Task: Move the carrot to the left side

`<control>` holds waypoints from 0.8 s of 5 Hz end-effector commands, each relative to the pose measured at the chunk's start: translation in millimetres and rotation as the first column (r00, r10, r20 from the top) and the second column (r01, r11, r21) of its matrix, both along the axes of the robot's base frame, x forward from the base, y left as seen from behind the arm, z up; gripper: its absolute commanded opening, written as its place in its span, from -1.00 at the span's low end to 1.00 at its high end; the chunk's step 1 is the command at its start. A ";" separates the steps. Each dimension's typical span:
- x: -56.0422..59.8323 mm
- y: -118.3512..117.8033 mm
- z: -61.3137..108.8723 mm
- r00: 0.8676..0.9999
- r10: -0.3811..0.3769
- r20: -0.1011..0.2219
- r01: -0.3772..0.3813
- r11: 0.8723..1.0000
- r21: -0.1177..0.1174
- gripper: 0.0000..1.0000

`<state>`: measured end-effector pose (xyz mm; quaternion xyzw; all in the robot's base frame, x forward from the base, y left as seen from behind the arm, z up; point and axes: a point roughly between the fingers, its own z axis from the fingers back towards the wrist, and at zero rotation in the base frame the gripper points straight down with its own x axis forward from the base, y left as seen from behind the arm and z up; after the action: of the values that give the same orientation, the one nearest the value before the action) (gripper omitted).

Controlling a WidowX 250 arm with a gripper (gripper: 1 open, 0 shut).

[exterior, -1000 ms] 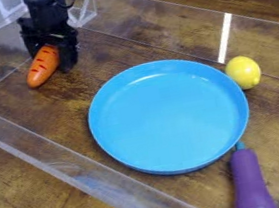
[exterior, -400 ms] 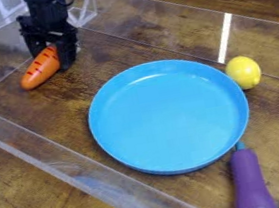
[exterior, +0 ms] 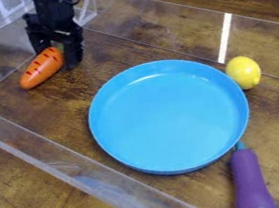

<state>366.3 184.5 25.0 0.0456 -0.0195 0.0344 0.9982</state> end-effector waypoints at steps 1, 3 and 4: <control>8.7 5.5 22.8 0.998 -0.029 0.051 0.027 0.999 0.035 1.00; 6.5 8.3 23.1 0.998 -0.056 0.041 0.055 0.998 0.021 1.00; 5.6 10.5 23.3 0.997 -0.068 0.035 0.067 0.998 0.015 1.00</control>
<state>367.1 183.9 26.1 0.0366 -0.0126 -0.0053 0.9992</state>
